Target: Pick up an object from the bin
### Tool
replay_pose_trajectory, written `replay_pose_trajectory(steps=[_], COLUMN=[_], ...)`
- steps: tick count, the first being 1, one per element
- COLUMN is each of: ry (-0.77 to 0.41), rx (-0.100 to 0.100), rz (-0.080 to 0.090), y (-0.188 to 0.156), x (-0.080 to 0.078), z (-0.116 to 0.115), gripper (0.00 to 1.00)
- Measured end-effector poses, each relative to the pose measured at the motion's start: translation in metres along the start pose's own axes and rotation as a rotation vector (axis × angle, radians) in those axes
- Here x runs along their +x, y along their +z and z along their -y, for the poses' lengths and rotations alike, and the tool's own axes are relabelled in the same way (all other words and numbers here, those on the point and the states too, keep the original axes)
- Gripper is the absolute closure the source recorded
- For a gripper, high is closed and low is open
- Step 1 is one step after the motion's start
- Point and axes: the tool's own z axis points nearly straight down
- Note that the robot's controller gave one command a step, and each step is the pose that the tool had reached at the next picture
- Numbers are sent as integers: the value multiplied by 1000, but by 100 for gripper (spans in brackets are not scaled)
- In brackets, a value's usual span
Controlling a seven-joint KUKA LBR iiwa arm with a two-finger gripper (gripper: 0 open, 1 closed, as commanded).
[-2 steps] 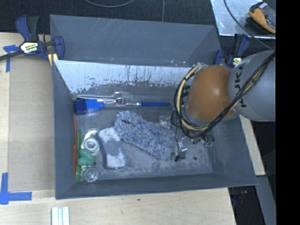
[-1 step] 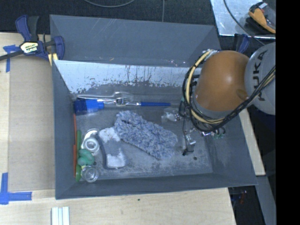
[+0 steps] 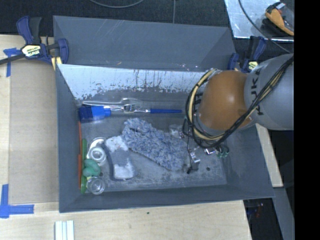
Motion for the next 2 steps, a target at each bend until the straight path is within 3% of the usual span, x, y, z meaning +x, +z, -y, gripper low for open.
replay_pose_trajectory(steps=[1,2], ry=[-525,-49], rx=[11,3], rz=[14,6], y=[5,0], x=[-3,-1], z=[1,0], gripper=[0,100])
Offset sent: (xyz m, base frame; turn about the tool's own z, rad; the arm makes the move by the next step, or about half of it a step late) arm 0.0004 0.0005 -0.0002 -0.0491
